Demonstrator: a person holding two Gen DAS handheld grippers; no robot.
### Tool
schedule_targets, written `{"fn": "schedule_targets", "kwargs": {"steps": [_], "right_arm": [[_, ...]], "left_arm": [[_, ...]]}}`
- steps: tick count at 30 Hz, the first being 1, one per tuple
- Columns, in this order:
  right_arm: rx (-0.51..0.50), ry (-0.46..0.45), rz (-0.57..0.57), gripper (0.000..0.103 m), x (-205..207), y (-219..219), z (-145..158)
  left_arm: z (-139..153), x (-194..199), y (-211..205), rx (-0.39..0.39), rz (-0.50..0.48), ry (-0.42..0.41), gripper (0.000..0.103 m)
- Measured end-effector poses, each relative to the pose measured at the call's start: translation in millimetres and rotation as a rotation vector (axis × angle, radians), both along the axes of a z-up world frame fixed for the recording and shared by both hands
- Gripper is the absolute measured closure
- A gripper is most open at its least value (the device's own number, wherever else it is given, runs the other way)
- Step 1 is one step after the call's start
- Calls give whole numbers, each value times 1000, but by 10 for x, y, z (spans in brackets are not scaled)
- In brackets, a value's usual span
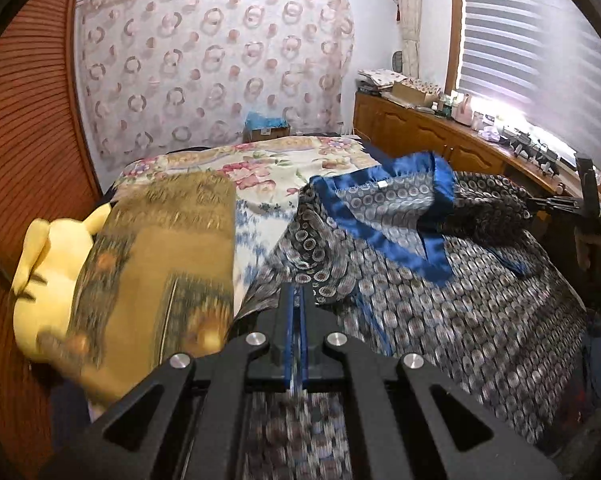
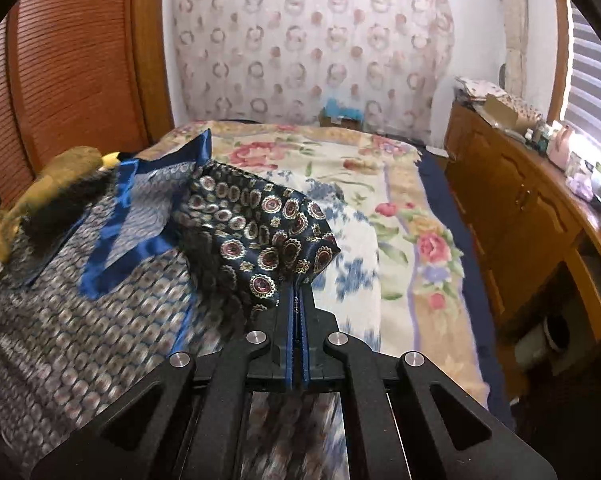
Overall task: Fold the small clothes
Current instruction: 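Grasp the hem with the right tool while the left tool keeps holding it, then lift the held hem with both tools, fold it toward the collar, open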
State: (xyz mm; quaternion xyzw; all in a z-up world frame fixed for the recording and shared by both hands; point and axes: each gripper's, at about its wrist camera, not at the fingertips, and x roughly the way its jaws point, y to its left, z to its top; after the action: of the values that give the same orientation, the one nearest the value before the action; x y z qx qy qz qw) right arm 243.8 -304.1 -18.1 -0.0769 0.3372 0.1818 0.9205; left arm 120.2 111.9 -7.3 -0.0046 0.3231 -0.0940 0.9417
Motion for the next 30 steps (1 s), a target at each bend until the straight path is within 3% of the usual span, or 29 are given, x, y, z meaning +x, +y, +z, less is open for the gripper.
{"fn": "schedule_targets", "kwargs": {"steps": [3,6,14,17,21,30], "right_arm": [[32,-8,6,103,-334,-58,-2],[5,1,15,103,-514,-13,-54],[-19,6,11,103,-439,75,-199],[-18,24,3,103,-385,69,-320],[-3,52,-11,103,-338,41,-466],[15,78,-14,103,-280,1,-568]], "left_arm": [[-91,-302,47,-17,19,3,103],[-142,-321,58,-12,17,8,103],[-328,166,-260,84,-64,77,71],[-447,395,-499,179,-117,118,63],[-598,606,-732,297,-168,162,46],[-846,967,-909,497,-195,207,45]]}}
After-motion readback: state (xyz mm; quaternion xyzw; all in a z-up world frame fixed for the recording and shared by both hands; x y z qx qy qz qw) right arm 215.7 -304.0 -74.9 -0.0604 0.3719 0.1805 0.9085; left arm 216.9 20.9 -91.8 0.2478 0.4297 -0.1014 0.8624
